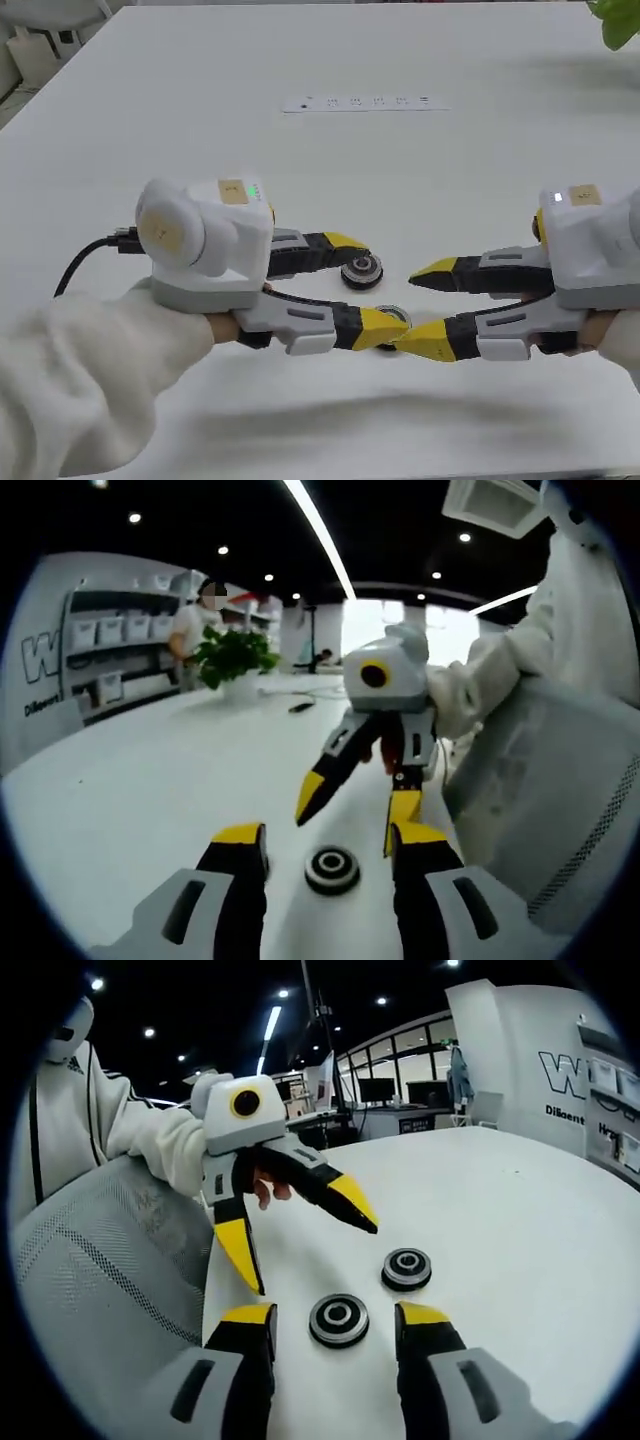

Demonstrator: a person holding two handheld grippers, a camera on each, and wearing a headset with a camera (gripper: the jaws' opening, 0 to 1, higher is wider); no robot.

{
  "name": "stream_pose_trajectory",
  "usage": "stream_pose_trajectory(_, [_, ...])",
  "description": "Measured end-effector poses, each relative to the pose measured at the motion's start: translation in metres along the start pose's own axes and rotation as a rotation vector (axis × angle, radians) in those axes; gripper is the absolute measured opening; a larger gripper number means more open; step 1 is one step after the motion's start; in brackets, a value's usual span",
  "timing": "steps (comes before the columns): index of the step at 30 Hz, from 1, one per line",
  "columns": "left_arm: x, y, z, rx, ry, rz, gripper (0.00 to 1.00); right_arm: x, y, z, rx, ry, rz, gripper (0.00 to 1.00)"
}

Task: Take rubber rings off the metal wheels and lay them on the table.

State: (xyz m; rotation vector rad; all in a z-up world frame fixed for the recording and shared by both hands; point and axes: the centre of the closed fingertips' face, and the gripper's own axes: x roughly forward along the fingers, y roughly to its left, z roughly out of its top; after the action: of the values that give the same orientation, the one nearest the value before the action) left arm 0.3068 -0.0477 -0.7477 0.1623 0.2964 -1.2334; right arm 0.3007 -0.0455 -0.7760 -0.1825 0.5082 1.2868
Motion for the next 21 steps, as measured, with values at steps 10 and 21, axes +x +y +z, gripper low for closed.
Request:
stream_pose_trajectory(10, [0.009,0.001,-0.017,0.009,0.047,-0.01,0.43,0.003,0.001,-0.013,-0.001,0.039,0.01,0.37])
stream_pose_trajectory(21, [0.013,0.004,-0.026,-0.01,0.069,0.005,0.28,0.003,-0.007,-0.023,0.027,0.056,-0.012,0.32])
